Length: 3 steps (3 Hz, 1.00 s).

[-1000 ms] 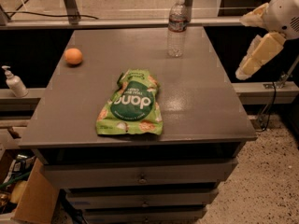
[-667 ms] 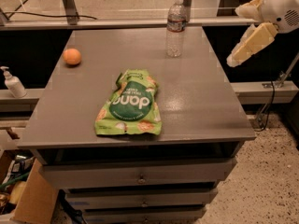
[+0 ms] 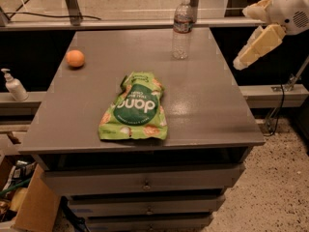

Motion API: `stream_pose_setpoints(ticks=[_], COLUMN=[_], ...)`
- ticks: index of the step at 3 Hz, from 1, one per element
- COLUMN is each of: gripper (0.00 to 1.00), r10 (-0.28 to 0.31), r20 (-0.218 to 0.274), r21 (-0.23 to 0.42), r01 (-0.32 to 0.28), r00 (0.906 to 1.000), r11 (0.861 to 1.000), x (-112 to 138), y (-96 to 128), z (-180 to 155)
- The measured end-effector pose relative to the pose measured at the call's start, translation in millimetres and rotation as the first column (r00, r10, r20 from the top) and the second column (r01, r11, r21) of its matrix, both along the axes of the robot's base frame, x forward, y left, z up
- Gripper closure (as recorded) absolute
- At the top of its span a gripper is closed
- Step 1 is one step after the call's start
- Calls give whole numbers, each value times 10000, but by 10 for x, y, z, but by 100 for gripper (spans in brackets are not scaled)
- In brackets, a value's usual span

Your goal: Knock water bottle over

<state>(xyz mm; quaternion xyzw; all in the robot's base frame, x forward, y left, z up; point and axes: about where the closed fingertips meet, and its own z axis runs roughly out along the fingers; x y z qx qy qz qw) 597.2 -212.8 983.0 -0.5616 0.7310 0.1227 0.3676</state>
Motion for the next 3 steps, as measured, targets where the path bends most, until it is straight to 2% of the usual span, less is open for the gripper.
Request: stream_pose_setpoints(ticks=[1, 2, 3], gripper=[0, 0, 0], r10=[-672, -1309, -1994], r20=[239, 269, 460], r21=[1027, 2322, 3395], r01=[644, 1211, 1724], r00=[9975, 9910, 9788], r11=[9926, 9651, 9247], x=[249, 514, 904], y=[83, 270, 452], z=[-133, -394, -562])
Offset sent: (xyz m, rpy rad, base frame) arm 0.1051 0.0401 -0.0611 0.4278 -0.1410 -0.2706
